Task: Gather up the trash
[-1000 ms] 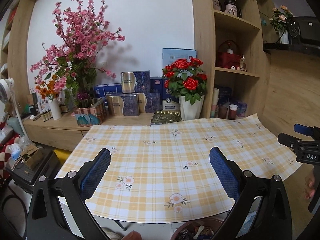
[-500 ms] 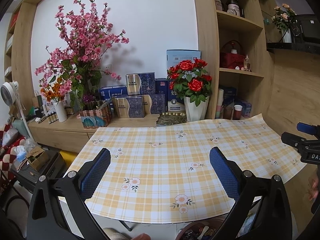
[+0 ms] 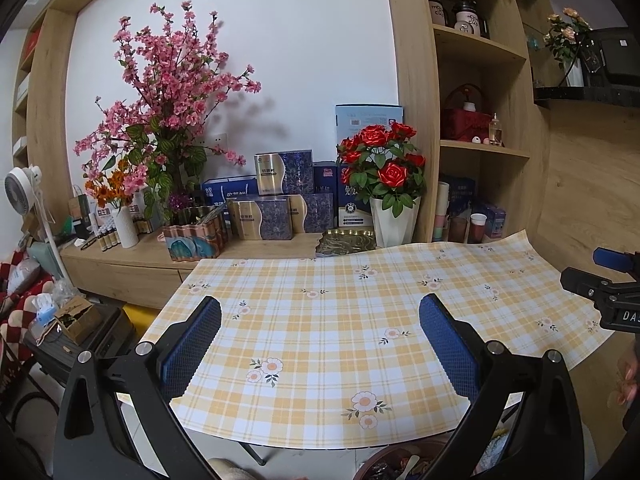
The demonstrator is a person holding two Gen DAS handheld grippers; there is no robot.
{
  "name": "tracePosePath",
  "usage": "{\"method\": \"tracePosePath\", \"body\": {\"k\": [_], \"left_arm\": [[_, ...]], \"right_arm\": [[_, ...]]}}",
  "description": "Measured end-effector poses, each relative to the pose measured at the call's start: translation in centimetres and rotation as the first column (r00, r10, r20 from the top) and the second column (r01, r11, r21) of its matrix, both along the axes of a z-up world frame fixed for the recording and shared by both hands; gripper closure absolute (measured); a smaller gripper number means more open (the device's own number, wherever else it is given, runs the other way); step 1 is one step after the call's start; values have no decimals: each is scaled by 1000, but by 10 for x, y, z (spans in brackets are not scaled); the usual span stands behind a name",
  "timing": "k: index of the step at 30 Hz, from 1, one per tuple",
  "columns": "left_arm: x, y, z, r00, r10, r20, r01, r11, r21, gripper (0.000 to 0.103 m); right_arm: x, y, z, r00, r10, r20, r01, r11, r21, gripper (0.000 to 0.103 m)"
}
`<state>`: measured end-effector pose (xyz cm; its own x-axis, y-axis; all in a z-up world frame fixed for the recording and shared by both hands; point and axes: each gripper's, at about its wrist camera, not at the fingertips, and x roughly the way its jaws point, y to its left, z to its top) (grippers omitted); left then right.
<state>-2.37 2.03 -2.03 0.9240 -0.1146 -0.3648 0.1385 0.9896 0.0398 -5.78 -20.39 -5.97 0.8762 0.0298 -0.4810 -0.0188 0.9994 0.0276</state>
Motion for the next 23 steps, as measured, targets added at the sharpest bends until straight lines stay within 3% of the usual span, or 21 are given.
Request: {"method": "tracePosePath", "body": {"k": [23], "left_arm": [[-3, -1, -1, 1000, 26, 1, -26, 1000, 15, 6]], "right_arm": [[-4, 8, -3, 1000, 4, -4, -4, 1000, 0, 6]]}}
